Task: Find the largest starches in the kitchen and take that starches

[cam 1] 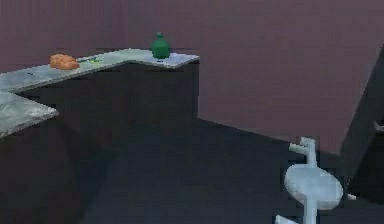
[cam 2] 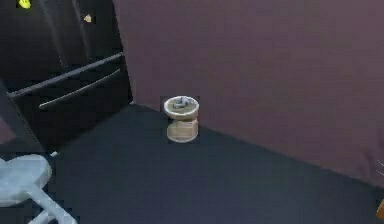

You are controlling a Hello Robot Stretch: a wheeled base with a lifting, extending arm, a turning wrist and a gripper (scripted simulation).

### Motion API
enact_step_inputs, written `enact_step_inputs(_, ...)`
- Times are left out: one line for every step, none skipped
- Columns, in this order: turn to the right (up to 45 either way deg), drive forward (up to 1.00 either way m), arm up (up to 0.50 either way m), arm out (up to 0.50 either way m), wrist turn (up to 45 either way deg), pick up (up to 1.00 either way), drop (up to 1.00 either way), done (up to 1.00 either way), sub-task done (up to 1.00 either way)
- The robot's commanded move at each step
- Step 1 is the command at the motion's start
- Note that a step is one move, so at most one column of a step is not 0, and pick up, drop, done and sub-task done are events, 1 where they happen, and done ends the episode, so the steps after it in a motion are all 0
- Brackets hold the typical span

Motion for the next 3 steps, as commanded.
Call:
enact_step_inputs(0.0,1.00,0.00,0.00,0.0,0.00,0.00,0.00,0.00)
enact_step_inputs(-21.0,0.00,0.00,0.00,0.0,0.00,0.00,0.00,0.00)
enact_step_inputs(0.0,0.05,0.00,0.00,0.0,0.00,0.00,0.00,0.00)
